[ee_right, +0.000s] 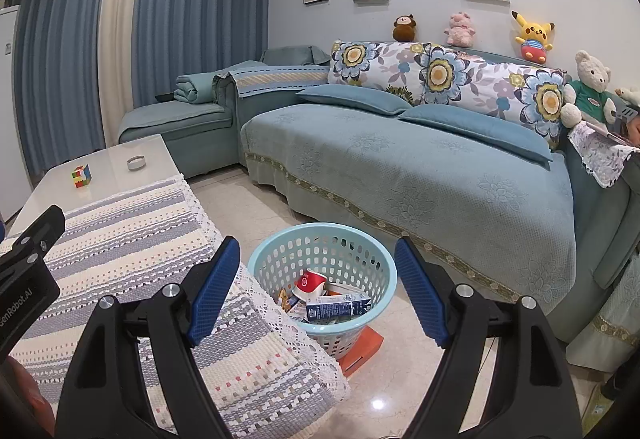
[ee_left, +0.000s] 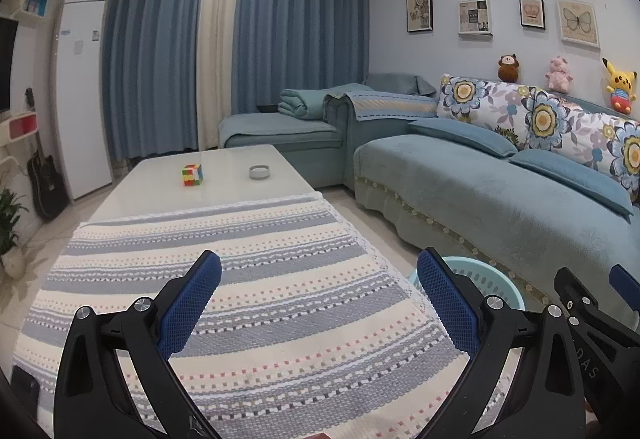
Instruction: Collect trash
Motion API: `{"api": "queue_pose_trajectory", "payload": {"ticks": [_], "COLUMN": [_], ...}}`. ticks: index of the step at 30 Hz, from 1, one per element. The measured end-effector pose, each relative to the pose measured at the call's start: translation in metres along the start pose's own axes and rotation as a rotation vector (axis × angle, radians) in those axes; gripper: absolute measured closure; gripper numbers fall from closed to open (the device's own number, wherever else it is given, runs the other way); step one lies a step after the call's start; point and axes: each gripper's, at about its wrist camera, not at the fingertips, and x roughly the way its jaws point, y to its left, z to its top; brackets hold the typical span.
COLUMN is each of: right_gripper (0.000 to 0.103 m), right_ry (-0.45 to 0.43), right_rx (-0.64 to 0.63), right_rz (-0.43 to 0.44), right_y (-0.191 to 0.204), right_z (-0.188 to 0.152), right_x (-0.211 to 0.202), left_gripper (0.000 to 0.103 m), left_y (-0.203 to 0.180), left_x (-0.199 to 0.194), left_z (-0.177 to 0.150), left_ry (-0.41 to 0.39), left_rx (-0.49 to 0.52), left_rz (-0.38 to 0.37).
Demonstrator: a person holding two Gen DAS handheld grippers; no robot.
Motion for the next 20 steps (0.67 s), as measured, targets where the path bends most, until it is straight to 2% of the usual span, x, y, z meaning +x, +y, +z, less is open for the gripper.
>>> {"api": "queue_pose_trajectory", "payload": {"ticks": [8, 20], "right_gripper": [0.027, 0.027], "right_ry": [0.002, 0.001], "right_rx": [-0.003, -0.007], "right_rz": [0.002, 0.006], "right_y": [-0.0004, -0.001], "right_z": [0.0013, 0.0025], "right_x": [0.0011, 0.0023], "left_gripper": [0.008, 0.008], "left_y": [0.0009, 0.0045], "left_x": [0.0015, 0.0031], "left_z": [0.0009, 0.001], "left_ry": [-0.006, 0.005], "left_rx": [0.01, 0.008], "left_rz": [0.031, 0.007]}}
